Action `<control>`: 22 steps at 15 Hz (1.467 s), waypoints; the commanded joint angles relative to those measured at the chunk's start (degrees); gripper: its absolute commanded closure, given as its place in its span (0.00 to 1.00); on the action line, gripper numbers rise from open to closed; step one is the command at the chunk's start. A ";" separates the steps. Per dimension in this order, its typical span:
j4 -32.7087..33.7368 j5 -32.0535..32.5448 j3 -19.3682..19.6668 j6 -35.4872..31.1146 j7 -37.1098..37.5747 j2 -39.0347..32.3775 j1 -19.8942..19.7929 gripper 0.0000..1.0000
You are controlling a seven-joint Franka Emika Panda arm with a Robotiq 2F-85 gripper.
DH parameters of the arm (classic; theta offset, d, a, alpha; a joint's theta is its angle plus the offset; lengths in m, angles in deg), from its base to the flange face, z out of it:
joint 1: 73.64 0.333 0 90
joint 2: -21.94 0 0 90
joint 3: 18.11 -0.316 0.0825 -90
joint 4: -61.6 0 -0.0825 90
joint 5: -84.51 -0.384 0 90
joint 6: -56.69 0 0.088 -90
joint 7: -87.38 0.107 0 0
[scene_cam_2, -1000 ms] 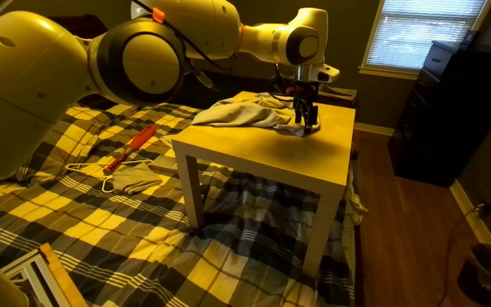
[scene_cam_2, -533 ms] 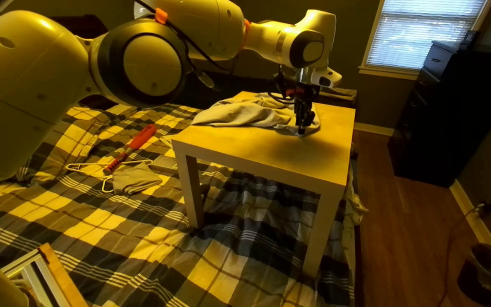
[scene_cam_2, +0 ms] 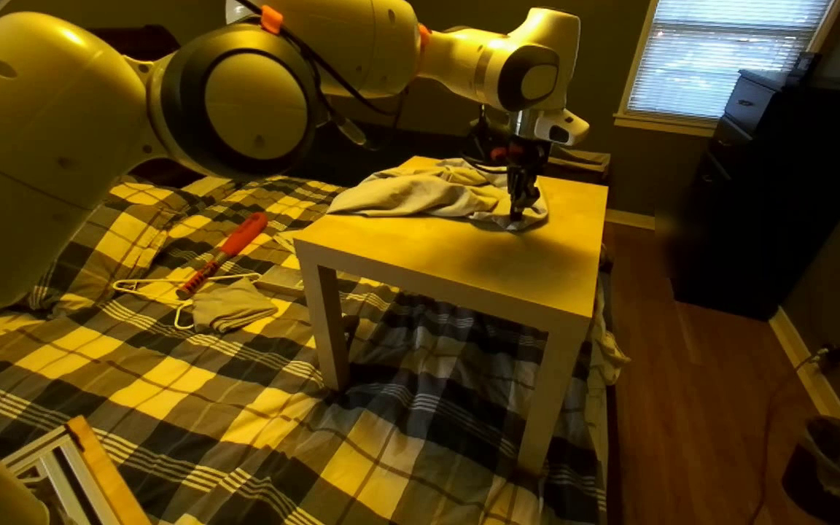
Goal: Partially stretch out the towel
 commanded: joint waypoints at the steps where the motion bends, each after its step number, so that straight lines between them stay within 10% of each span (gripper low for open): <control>1: -4.04 3.81 2.71 1.52 0.94 2.13 1.67 1.00; 17: -20.83 21.40 17.51 4.13 7.33 6.17 8.77 1.00; 22: -22.98 31.14 9.05 5.99 11.81 9.69 3.79 1.00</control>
